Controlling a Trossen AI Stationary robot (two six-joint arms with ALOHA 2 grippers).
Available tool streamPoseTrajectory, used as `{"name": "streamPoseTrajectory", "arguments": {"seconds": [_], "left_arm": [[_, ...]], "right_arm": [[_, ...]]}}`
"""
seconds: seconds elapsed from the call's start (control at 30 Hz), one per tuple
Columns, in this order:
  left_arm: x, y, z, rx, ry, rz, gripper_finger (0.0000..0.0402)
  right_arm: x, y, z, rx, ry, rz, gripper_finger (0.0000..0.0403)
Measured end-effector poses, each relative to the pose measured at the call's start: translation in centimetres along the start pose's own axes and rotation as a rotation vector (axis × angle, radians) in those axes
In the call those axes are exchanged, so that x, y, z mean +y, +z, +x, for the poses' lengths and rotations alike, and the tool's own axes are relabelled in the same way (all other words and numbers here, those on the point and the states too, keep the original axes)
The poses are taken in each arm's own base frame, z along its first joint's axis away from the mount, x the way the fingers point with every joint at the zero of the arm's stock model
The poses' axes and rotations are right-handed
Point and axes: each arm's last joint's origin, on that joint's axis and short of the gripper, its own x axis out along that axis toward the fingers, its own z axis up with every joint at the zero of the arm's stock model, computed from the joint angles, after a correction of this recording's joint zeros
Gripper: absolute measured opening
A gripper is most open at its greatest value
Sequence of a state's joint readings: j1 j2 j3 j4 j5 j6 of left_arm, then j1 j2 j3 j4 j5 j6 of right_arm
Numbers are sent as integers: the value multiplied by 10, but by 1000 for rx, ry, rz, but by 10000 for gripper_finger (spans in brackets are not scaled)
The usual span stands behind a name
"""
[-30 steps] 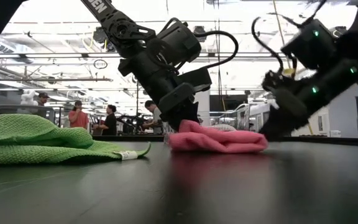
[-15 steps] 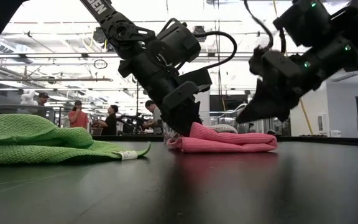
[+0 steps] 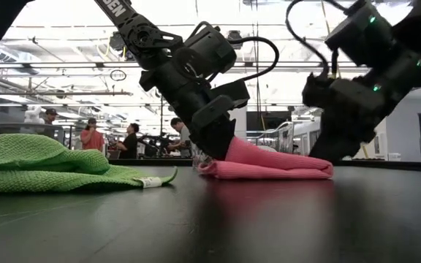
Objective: Fold microfiber towels
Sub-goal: Fold the pink microfiber cloth
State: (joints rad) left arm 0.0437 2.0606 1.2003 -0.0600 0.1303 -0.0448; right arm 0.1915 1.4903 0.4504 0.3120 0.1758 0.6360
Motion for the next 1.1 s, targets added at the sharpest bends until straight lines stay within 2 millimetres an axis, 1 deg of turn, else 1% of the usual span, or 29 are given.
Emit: {"name": "streamPoseTrajectory", "arguments": {"seconds": [0.13, 0.23, 0.33, 0.47, 0.53, 0.6, 0.7, 0.77, 0.83, 1.0, 1.07, 1.1], "left_arm": [[0, 0, 0, -3, -1, -41, 115], [-1, 2, -3, -11, -9, -43, 115], [-4, 11, -21, -40, -18, -9, 115], [-19, 40, -72, -199, -25, 113, 115], [-24, 40, -80, -205, -5, 177, 115], [-26, 33, -78, -165, 17, 212, 115], [-21, 26, -71, -147, 46, 207, 115], [-18, 17, -62, -105, 55, 214, 115], [-12, 1, -50, -33, 73, 236, 115], [1, -13, -39, -74, 108, 226, 115], [7, -26, -34, -55, 118, 210, 115], [9, -29, -34, -68, 122, 207, 115]], "right_arm": [[4, 11, -22, -53, 39, 16, 0], [3, 15, -33, -79, 15, 31, 0], [1, 14, -37, -84, -24, 46, 0], [2, 15, -34, -105, -22, 73, 0], [5, 17, -30, -135, 2, 71, 0], [10, 20, -23, -186, 42, 56, 0], [15, 23, -9, -253, 90, 43, 0], [16, 21, 1, -262, 96, 25, 0], [19, 19, 12, -255, 88, -24, 0], [25, 16, 40, -237, 64, -135, 0], [23, 10, 51, -215, 50, -145, 0], [22, 8, 55, -213, 47, -144, 0]]}}
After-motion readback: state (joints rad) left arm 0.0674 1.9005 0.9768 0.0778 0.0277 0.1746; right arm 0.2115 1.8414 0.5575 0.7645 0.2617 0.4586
